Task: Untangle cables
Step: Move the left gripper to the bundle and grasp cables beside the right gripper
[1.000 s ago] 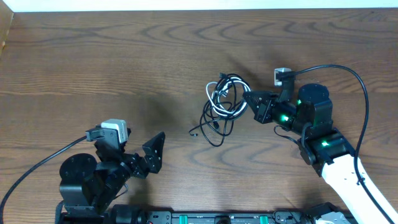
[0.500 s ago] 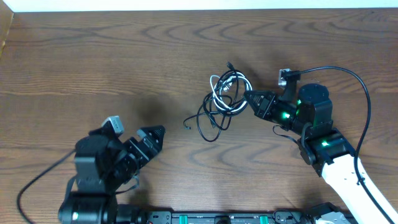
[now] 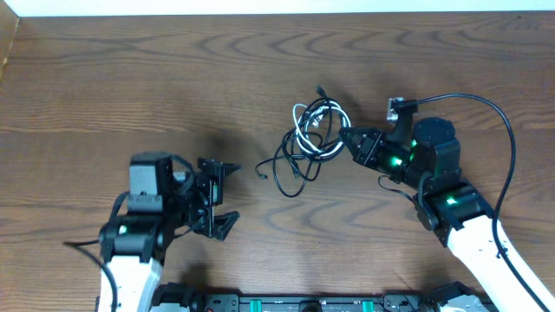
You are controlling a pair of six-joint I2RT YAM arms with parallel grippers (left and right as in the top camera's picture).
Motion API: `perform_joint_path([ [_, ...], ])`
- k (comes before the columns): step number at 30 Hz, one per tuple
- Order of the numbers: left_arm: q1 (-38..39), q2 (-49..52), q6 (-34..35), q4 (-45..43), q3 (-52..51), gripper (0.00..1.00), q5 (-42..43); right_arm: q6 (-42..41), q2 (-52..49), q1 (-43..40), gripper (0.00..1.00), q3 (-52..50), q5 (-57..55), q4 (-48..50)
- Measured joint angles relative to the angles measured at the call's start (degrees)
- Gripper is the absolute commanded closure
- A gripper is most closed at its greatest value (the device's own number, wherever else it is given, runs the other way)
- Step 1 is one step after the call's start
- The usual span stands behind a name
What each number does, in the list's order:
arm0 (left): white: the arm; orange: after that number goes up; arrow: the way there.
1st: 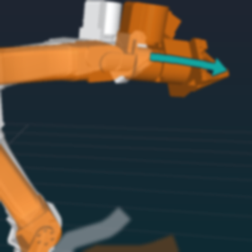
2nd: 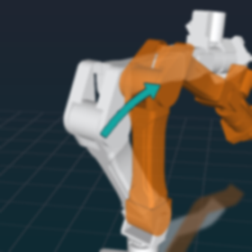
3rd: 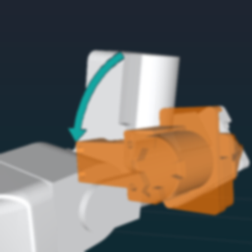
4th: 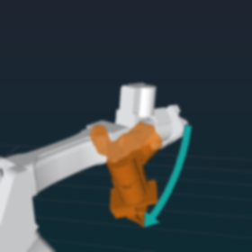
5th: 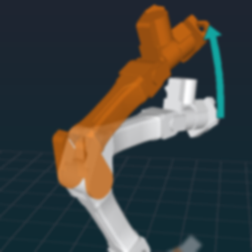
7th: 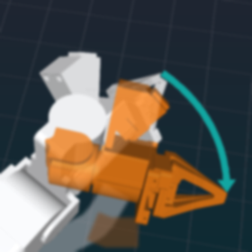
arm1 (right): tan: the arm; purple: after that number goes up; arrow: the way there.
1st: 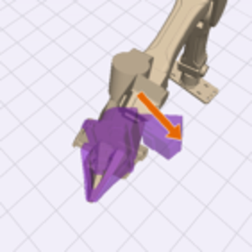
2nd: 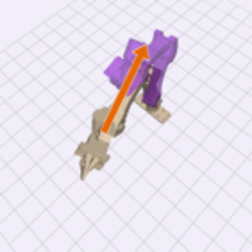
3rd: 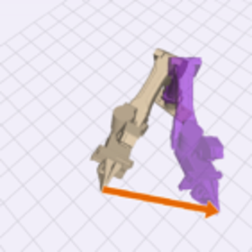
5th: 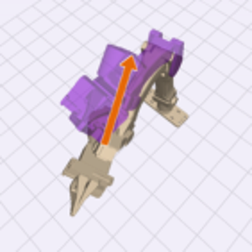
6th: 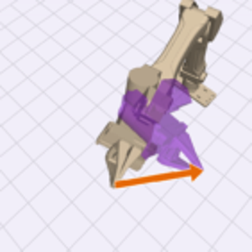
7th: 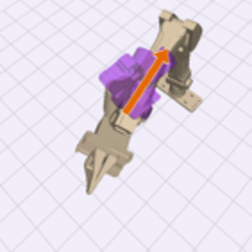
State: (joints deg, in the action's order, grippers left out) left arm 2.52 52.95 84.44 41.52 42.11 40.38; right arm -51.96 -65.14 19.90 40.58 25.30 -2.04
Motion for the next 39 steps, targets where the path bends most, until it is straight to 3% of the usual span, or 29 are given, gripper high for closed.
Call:
perform_joint_path([
  [4, 1.73, 5.14, 2.49, -8.37, -0.04, 0.03, 2.91, -0.02, 0.00, 1.33, 0.99, 0.00, -1.99, -0.90],
  [9, 5.35, 10.23, 5.29, -18.16, -0.09, 0.42, 4.70, -0.02, 0.00, 2.21, 0.99, 0.00, -3.30, -1.14],
  [12, 6.95, 12.33, 6.19, -19.56, -0.09, 0.65, 5.03, -0.02, 0.00, 2.21, 0.99, 0.00, -3.63, -1.25],
  [14, 7.74, 13.42, 6.43, -19.67, -0.09, 0.87, 5.33, -0.04, 0.00, 2.21, 0.99, 0.00, -3.82, -1.29],
  [15, 8.09, 14.03, 6.08, -19.69, -0.09, 0.92, 5.51, -0.02, 0.00, 2.21, 0.99, 0.00, -3.98, -1.33],
  [21, 8.37, 14.88, 0.48, -21.05, -0.09, 0.92, 3.21, 2.01, 0.00, 2.49, 0.99, 0.00, -6.01, -5.42],
  [30, 8.15, 11.47, -10.60, -37.11, -0.20, 0.92, 0.79, 5.05, 0.00, 5.22, 0.99, -0.02, -11.50, -8.76],
  [39, 13.40, 5.97, -20.44, -37.94, -0.20, 0.92, -4.92, 5.27, 0.02, 6.91, 0.99, -0.02, -19.17, -14.43],
])
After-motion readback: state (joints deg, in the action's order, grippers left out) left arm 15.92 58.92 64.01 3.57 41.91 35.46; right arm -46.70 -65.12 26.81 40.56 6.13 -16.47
